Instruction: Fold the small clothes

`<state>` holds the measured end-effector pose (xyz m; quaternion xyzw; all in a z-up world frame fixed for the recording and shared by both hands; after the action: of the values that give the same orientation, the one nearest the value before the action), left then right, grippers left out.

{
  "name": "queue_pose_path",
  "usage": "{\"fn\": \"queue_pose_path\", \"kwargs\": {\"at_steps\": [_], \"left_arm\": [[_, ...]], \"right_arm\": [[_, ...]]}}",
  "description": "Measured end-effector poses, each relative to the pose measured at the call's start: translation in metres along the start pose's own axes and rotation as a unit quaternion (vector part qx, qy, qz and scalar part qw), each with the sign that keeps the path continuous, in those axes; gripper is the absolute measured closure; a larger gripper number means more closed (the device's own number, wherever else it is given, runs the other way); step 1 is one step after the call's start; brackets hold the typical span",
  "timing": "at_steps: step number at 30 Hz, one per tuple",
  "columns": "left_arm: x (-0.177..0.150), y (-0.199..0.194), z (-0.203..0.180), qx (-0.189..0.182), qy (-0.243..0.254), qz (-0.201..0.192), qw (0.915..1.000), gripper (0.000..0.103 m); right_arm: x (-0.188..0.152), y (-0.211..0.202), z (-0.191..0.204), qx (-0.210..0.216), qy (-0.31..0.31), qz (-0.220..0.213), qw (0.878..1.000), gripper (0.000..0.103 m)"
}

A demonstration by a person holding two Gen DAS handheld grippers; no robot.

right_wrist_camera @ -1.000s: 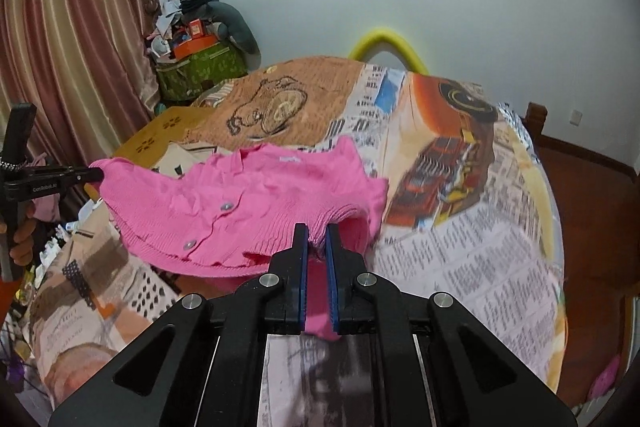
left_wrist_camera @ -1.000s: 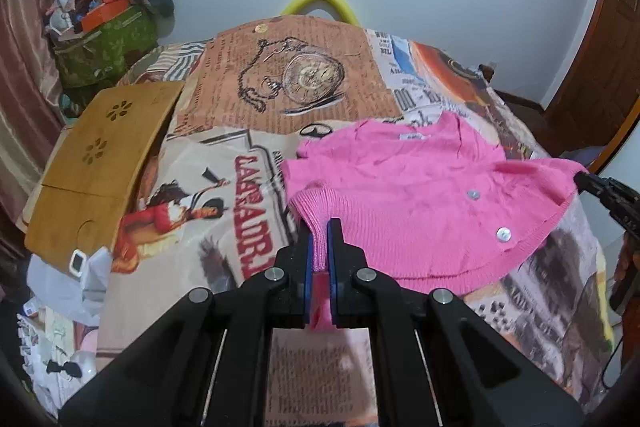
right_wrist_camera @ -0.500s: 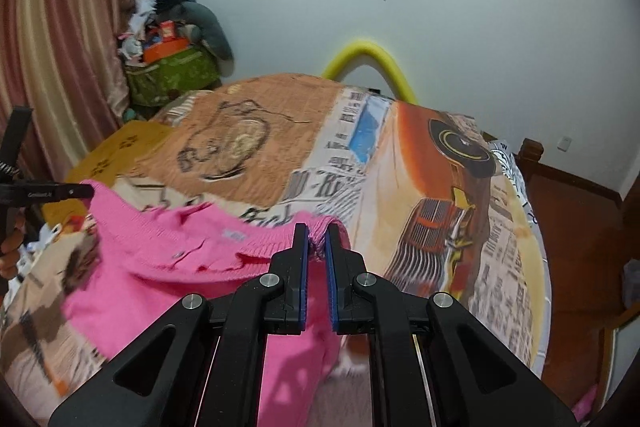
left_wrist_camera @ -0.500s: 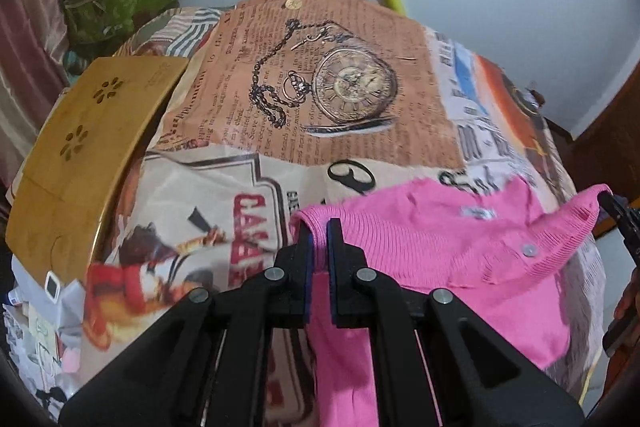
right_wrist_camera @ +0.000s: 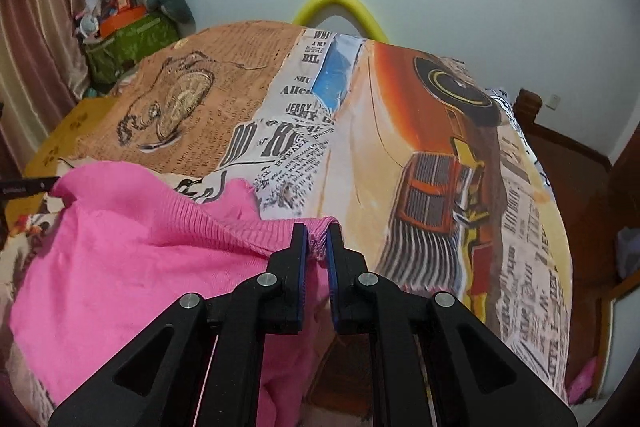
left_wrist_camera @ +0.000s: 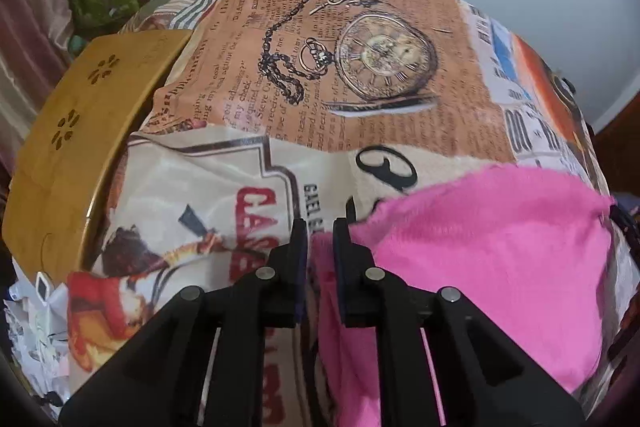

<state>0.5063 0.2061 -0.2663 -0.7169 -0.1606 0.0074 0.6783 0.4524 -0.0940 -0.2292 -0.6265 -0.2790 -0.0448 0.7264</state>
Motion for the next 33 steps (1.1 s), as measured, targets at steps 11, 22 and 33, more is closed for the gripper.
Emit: {"fn": "queue_pose_path", "kwargs": {"at_steps": [11, 22, 33], "left_arm": [[-0.112, -0.034, -0.001, -0.036, 0.055, 0.014, 0.9977, 0.063], [-0.164, -0.015, -0.014, -0.025, 0.078, 0.033, 0.9961, 0.096], [-0.206, -0.043, -0.004, -0.024, 0.076, 0.025, 0.9965, 0.097]], "right_arm": [[-0.094, -0.074, 0.021, 0.041, -0.037, -0.019, 0.998, 0.056], [-0.144, -0.040, 0.036, 0.079, -0.017, 0.044, 0.996, 0.067], [-0.164, -0.059, 0.031, 0.099, -0.006, 0.040, 0.994, 0.095]]}}
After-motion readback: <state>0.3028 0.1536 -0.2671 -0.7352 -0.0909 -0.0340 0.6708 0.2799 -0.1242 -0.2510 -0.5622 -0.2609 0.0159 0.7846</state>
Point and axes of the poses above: each gripper's, at about its wrist camera, not at the fingertips, and y roughly the way its jaws point, z to its left, x to its top, the point moved 2 cm from there along y, roughly the way its jaws point, and after that the axes turned 15 degrees about z, right-handed, at the moved point
